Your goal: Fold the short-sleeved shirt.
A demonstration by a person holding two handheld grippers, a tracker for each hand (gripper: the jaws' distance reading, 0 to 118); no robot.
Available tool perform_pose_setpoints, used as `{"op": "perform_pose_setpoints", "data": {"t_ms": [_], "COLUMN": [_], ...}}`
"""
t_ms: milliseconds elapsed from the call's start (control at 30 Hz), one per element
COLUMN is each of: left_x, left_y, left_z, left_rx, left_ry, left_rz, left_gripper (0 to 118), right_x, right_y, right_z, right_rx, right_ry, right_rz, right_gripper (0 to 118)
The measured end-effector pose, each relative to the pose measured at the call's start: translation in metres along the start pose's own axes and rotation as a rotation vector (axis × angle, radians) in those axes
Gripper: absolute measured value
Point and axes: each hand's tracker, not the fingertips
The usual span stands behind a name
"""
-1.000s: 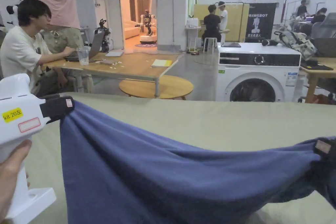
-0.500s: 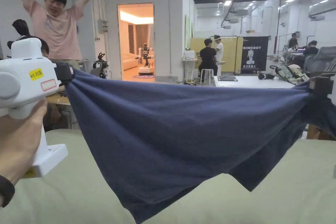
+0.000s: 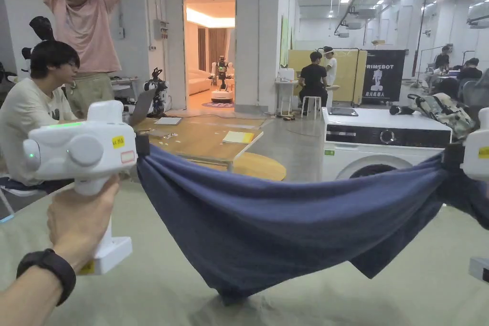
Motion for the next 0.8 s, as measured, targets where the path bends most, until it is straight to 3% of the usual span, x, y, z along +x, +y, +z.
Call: {"op": "perform_pose_setpoints", "data": {"t_ms": [233, 333, 400, 500, 533, 600, 800], "left_x": [-0.030, -0.037, -0.048, -0.059, -0.066, -0.070, -0.078], "left_y": [-0.108, -0.159, -0.193, -0.236, -0.247, -0.265, -0.304], "left_z": [0.034, 0.074, 0.104, 0.140, 0.150, 0.174, 0.216], "left_rx": [-0.128, -0.222, -0.269, -0.342, -0.391, -0.390, -0.452], "left_ry": [-0.104, -0.119, -0.160, -0.148, -0.162, -0.144, -0.104], "left_rz": [0.107, 0.126, 0.139, 0.168, 0.198, 0.242, 0.219], "left_gripper": [0, 0, 0, 0, 0, 0, 0], "right_x": [0.034, 0.057, 0.068, 0.082, 0.086, 0.090, 0.104], "right_y": [-0.118, -0.182, -0.222, -0.273, -0.286, -0.302, -0.328], "right_z": [0.026, 0.057, 0.080, 0.121, 0.133, 0.153, 0.194], "right_rx": [-0.102, -0.237, -0.339, -0.380, -0.412, -0.425, -0.435], "right_ry": [0.013, 0.101, 0.058, 0.063, 0.081, 0.070, 0.061], "right_rz": [0.013, -0.021, 0.011, -0.033, -0.072, -0.066, -0.093], "right_gripper": [3, 3, 3, 3, 3, 3, 3]}}
